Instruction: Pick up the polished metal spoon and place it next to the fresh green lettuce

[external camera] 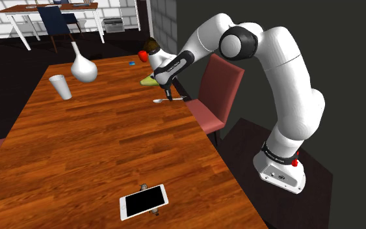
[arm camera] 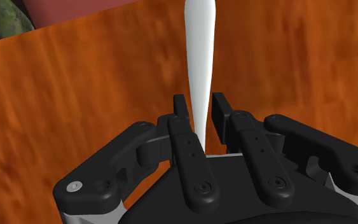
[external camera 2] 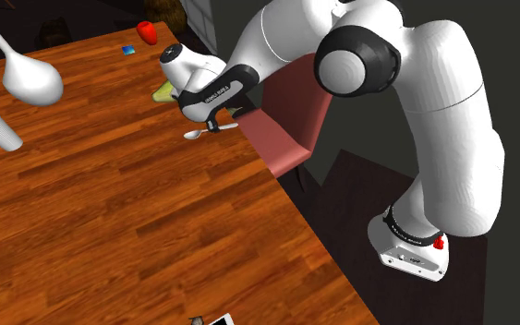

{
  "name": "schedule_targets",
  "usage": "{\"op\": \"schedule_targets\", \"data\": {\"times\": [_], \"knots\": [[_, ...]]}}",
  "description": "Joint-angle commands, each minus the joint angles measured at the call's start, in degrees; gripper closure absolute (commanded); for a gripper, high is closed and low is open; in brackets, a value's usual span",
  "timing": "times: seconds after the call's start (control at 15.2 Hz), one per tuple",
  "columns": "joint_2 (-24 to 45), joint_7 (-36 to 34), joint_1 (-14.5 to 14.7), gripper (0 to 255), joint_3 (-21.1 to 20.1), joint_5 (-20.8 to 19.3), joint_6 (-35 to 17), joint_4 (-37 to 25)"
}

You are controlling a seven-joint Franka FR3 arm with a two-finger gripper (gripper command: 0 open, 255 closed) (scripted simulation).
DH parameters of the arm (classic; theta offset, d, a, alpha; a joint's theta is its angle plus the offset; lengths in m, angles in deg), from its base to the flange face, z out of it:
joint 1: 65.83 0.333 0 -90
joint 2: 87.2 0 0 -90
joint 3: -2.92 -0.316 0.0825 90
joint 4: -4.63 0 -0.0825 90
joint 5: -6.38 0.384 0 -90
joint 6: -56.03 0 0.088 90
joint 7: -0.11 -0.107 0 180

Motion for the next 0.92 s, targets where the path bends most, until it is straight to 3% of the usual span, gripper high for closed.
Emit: {"op": "schedule_targets", "data": {"times": [0.0,0.33,0.4,0.73,0.86], "knots": [[0.09,-0.07,0.01,255,0.02,-0.03,-0.17,0.06],[0.09,-0.06,0.01,255,0.02,-0.03,-0.17,0.06],[0.09,-0.06,0.01,0,0.02,-0.03,-0.17,0.06],[0.09,-0.06,0.01,0,0.02,-0.03,-0.17,0.06],[-1.91,0.22,0.37,0,-0.37,0.44,2.53,-0.58]]}}
